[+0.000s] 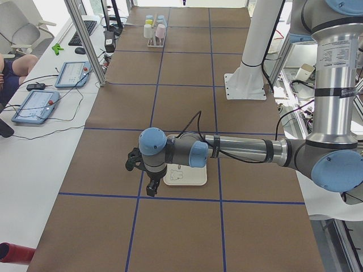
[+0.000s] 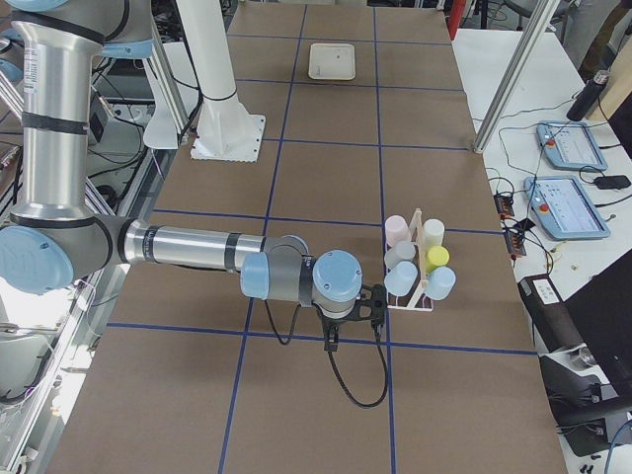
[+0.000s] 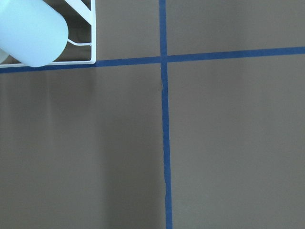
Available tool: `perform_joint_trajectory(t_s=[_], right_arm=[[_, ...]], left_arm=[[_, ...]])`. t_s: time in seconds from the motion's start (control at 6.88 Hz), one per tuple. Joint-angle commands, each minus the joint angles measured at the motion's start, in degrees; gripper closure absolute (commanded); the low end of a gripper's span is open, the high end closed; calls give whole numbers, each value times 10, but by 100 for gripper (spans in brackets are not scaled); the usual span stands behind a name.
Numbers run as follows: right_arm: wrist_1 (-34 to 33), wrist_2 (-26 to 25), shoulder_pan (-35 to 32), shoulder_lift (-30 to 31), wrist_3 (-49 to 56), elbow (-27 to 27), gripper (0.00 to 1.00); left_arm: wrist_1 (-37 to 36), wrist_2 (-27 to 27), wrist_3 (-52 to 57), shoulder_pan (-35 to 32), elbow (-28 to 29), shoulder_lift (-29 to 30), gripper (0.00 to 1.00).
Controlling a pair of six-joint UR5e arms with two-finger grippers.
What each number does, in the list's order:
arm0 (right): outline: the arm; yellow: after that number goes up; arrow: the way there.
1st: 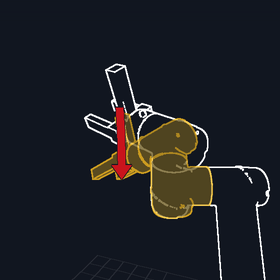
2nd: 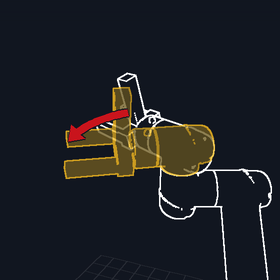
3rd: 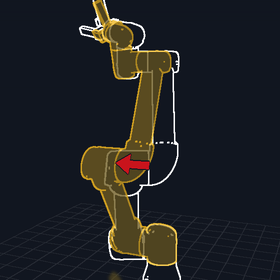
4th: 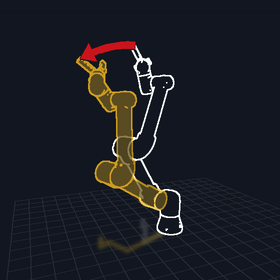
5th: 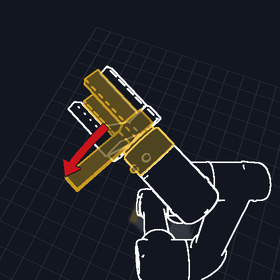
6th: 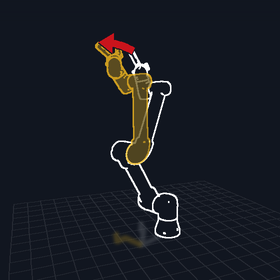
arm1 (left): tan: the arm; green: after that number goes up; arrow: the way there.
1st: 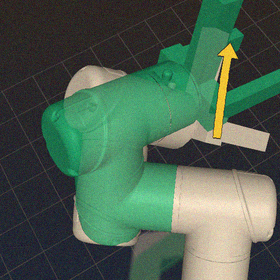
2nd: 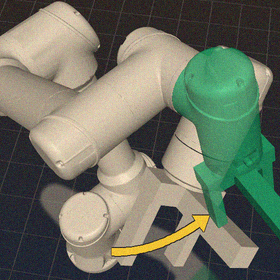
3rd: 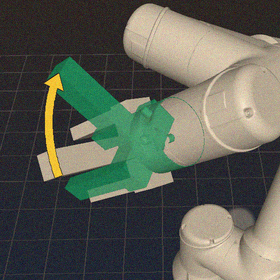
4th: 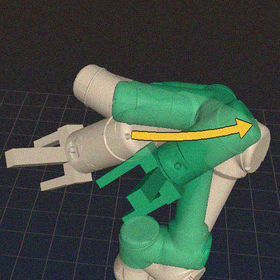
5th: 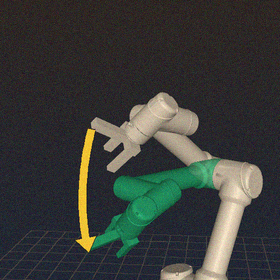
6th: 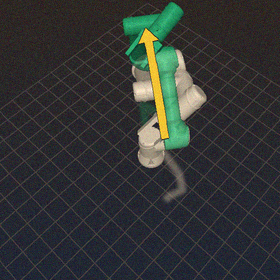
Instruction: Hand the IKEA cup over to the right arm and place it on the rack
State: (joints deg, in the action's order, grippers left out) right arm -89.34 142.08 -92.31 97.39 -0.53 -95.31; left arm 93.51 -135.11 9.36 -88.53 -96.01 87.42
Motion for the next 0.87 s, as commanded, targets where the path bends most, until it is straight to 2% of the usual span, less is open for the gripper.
perform_joint_trajectory(t_s=[0.0, 0.29, 0.44, 0.73], right_arm=[[-41, -1, 10, -1, -56, -59, 0], [-100, -62, 20, 0, -56, -127, 0], [-100, -82, 25, -2, -55, -129, 0], [-93, -77, 26, -3, -44, -105, 0]], left_arm=[[0, 8, 0, -3, 0, 6, 0], [0, 8, 0, -3, 0, 6, 0], [0, 8, 0, -3, 0, 6, 0], [0, 8, 2, -3, 0, 6, 0]])
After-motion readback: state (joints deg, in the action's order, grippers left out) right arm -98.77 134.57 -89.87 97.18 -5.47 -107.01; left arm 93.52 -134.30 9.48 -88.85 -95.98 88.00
